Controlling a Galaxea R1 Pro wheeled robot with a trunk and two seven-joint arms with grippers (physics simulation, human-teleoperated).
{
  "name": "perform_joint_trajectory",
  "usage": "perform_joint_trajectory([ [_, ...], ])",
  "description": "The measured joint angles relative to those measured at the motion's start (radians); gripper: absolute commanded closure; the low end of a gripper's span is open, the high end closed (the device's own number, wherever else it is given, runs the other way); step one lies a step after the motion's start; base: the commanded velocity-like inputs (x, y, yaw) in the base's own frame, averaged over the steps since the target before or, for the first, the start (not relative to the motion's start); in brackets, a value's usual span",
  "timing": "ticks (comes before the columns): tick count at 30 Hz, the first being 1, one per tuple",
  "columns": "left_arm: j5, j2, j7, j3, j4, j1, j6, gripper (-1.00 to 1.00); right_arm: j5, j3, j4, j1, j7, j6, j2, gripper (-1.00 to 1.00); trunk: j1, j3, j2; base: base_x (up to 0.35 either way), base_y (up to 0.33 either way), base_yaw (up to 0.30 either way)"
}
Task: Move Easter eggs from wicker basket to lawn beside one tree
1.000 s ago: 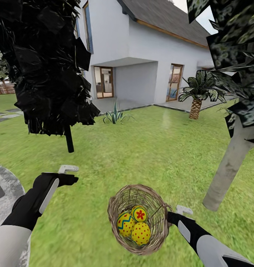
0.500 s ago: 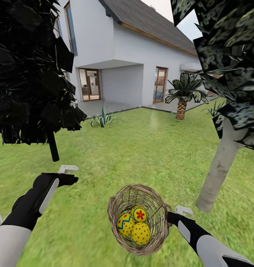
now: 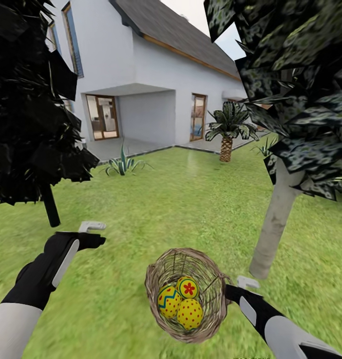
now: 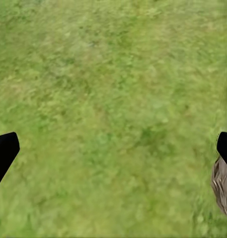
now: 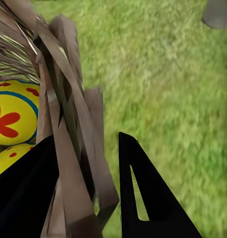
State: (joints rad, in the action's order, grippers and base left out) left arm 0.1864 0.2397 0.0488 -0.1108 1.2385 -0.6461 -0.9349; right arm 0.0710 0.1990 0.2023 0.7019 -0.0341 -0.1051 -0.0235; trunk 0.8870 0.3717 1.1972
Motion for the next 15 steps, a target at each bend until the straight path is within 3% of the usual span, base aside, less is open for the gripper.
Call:
perform_joint_trajectory([
  [5,0.001,0.003,-0.002,0.002,0.005,0.001,0.000,-1.00,-0.002,-0.007,-0.003,0.000,0.000,0.000,0.002,1.00,0.000,-0.006,0.000,0.000,0.000,-0.207],
  [10,0.001,0.000,-0.001,0.000,0.007,0.001,-0.002,-1.00,-0.005,-0.005,0.004,0.000,0.003,-0.001,0.001,1.00,0.000,-0.007,0.000,0.000,0.000,-0.025],
  [15,-0.002,0.002,-0.002,0.001,-0.005,0.000,-0.002,-1.00,-0.008,-0.004,0.007,0.000,0.002,-0.006,0.000,1.00,0.019,0.008,0.035,0.000,0.000,0.000],
])
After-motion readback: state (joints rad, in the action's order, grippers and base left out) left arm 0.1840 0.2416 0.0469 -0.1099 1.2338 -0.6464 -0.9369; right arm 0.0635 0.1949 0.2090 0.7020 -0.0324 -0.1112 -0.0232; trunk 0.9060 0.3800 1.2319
